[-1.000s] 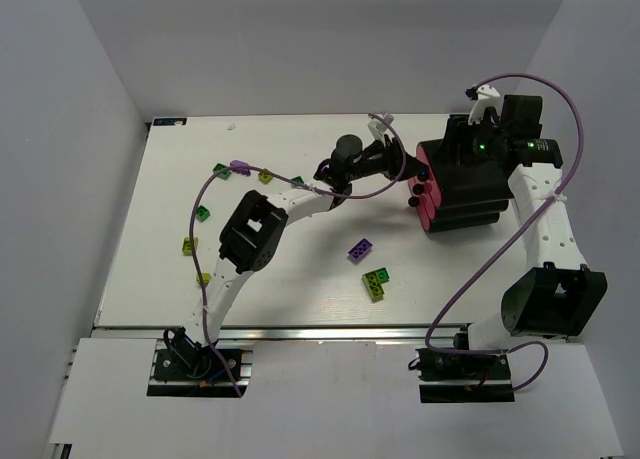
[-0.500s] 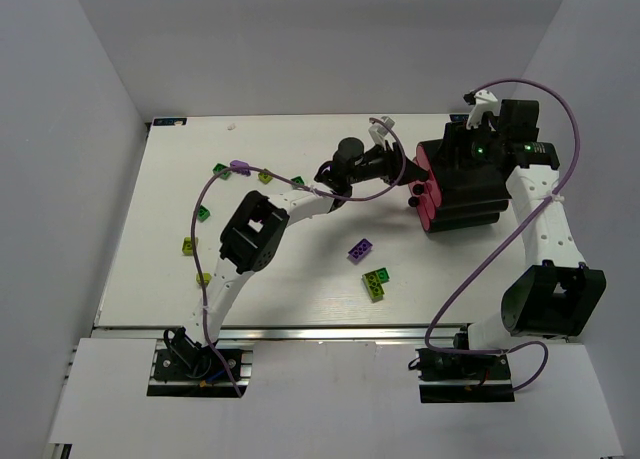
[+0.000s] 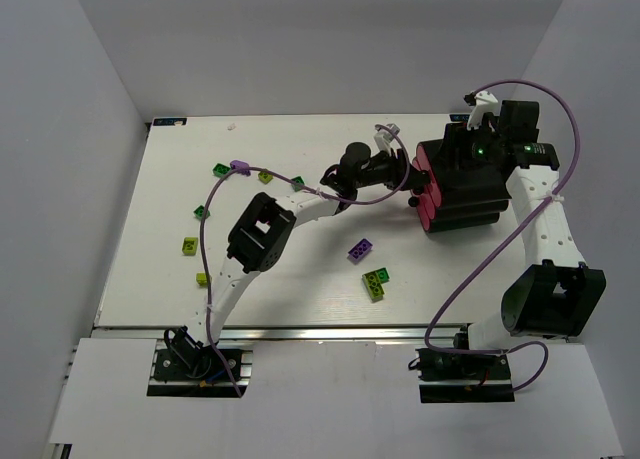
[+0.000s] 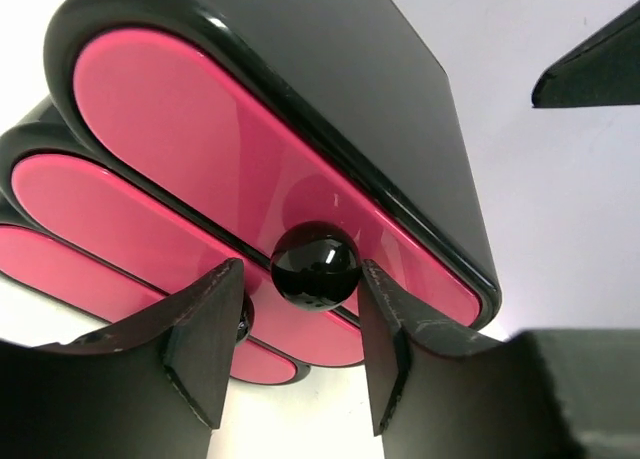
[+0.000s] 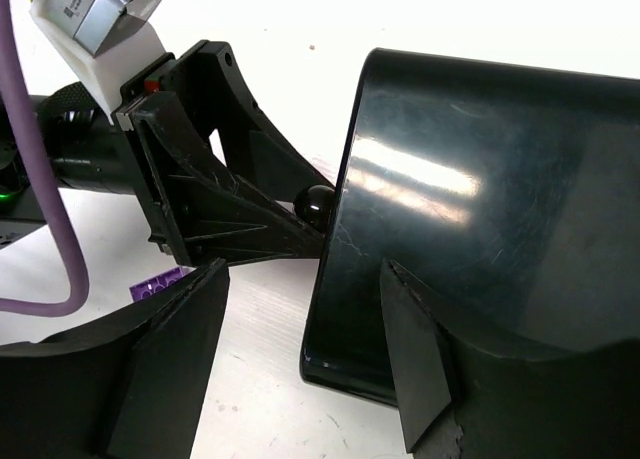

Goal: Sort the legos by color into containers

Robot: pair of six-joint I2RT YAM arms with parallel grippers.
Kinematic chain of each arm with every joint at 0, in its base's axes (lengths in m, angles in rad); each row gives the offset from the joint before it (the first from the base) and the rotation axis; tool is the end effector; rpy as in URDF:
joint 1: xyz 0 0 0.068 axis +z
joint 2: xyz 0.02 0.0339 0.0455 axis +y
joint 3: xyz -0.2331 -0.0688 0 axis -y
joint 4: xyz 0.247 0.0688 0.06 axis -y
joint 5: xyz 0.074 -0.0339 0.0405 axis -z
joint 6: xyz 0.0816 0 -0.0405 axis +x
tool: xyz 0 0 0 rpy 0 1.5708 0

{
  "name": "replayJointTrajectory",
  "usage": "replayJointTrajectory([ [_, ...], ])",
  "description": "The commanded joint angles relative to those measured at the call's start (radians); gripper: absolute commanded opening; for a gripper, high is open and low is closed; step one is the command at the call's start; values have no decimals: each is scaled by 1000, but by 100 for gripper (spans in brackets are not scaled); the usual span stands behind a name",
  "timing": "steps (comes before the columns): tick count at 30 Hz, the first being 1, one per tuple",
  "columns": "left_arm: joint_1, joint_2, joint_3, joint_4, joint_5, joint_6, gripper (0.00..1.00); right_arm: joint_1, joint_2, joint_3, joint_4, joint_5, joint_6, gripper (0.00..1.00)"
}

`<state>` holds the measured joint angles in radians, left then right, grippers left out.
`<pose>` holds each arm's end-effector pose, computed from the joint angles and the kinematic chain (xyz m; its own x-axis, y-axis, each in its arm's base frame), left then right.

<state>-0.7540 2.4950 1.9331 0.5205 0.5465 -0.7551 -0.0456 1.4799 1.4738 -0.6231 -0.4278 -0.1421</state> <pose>0.4015 -0.4352 0.1672 -0.6822 -0.1626 -0.7128 0.6808 0.2141 -0.7004 0.3672 0.0171 0.3169 -0.5404 -0.1043 -0.8349 -0.3739 0.9187 0.1272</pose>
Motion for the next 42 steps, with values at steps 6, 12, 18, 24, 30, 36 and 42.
replayJointTrajectory([
  [6,-5,-22,38,30,-14,-18,51,-7,-39,-23,46,-3,-17,68],
  [12,-5,-28,27,41,-31,-23,52,-8,-46,-38,48,6,-25,68],
  [18,-5,-59,-23,65,-57,-15,32,-8,-50,-55,51,12,-28,67],
  [24,4,-93,-86,82,-69,-9,10,-8,-56,-69,59,15,-30,66],
  [30,22,-217,-249,130,-97,11,10,-10,-63,-84,62,29,-39,66],
  [36,42,-338,-427,156,-121,42,10,-11,-64,-102,63,38,-42,66],
  [42,62,-378,-522,158,-146,39,25,-14,-81,-115,63,12,-73,68],
])
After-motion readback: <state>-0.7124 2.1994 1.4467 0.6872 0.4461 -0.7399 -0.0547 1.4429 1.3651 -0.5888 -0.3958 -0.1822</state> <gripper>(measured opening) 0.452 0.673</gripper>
